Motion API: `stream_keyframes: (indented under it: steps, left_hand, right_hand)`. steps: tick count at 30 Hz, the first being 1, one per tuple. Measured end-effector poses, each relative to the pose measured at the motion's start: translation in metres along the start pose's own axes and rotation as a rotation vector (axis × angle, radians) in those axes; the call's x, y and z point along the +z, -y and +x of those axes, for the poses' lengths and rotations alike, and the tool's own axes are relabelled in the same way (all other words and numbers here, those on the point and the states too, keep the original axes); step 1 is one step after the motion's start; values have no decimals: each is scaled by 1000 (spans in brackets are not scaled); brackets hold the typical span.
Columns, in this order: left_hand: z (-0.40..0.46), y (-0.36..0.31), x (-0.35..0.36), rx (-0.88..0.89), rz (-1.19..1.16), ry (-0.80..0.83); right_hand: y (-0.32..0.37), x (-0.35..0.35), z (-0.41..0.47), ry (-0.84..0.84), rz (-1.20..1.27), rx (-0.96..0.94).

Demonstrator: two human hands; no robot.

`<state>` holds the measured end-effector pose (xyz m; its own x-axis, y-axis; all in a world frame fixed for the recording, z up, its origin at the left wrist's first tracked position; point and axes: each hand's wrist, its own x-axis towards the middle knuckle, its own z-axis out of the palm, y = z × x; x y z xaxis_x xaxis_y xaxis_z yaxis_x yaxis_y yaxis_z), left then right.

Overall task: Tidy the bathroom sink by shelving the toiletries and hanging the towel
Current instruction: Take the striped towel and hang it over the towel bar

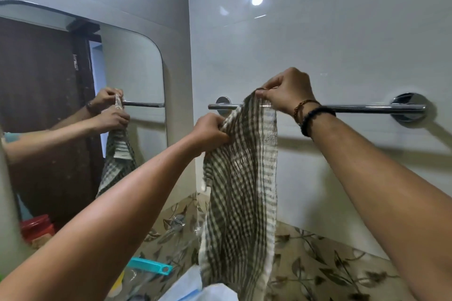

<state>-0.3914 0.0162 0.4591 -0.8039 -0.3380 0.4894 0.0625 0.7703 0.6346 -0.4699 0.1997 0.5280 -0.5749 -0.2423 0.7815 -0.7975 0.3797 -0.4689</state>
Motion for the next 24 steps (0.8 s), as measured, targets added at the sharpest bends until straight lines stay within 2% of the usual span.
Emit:
stream_keyframes:
  steps: [4,8,11,14,20,22,24]
  left_hand:
    - [4,6,-13,-63,-119,41]
    - [13,2,-30,-63,-207,15]
    - [23,-11,-35,-49,-179,-19]
    - [35,-27,-40,-44,-137,-20]
    - [53,-42,-52,76,-352,8]
    - [64,-44,-50,64,-274,-43]
    - [75,-46,-45,63,-102,-161]
  right_hand:
    - [-10,-33,9,10,-96,79]
    - [-17,-63,12,-64,168,291]
    - [-19,-79,13,-151,319,367]
    - [-24,-93,15,-243,378,383]
    - [-39,-121,27,-434,448,389]
    - [-44,-128,31,-457,443,381]
    - [-48,-131,33,-484,388,325]
